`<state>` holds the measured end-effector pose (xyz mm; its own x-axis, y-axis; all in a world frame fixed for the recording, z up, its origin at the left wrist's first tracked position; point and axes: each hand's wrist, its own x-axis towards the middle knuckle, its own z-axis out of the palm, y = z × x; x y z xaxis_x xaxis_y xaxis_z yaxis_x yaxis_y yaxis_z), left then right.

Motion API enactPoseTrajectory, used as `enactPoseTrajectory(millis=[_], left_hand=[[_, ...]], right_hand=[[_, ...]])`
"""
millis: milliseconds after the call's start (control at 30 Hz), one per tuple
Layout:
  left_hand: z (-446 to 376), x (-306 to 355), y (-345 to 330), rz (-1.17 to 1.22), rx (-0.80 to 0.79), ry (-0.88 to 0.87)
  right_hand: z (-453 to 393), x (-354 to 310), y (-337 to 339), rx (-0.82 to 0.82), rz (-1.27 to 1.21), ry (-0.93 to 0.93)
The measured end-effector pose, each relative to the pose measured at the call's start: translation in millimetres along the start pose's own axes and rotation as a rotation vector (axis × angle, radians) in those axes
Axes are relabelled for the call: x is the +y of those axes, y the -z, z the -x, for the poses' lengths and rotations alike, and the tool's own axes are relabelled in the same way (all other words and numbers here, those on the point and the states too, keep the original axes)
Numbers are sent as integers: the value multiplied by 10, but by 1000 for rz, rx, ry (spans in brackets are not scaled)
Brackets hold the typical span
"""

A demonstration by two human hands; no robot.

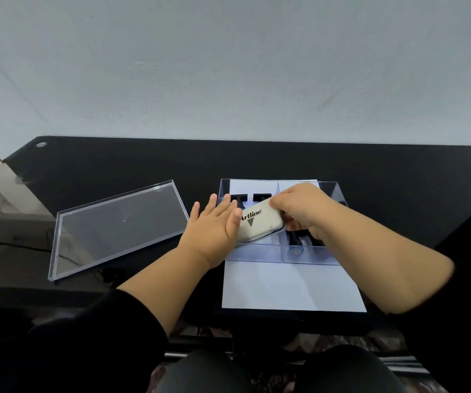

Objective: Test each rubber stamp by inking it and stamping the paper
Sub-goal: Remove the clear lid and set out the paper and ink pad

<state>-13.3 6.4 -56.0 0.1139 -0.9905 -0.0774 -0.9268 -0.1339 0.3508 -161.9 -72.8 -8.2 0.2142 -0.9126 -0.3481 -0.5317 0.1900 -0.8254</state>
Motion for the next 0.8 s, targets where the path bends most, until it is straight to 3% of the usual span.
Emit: enactPoseTrajectory(millis=[167,367,800], left_hand=[[-11,137,36,-97,-40,39],[-69,530,-41,-201,-92,-71],[-321,1292,-268,-154,-164,-245]], right_hand=[[35,38,324,106,-67,29],[109,212,780,298,-190,16],[233,856,1470,602,-273,-33]])
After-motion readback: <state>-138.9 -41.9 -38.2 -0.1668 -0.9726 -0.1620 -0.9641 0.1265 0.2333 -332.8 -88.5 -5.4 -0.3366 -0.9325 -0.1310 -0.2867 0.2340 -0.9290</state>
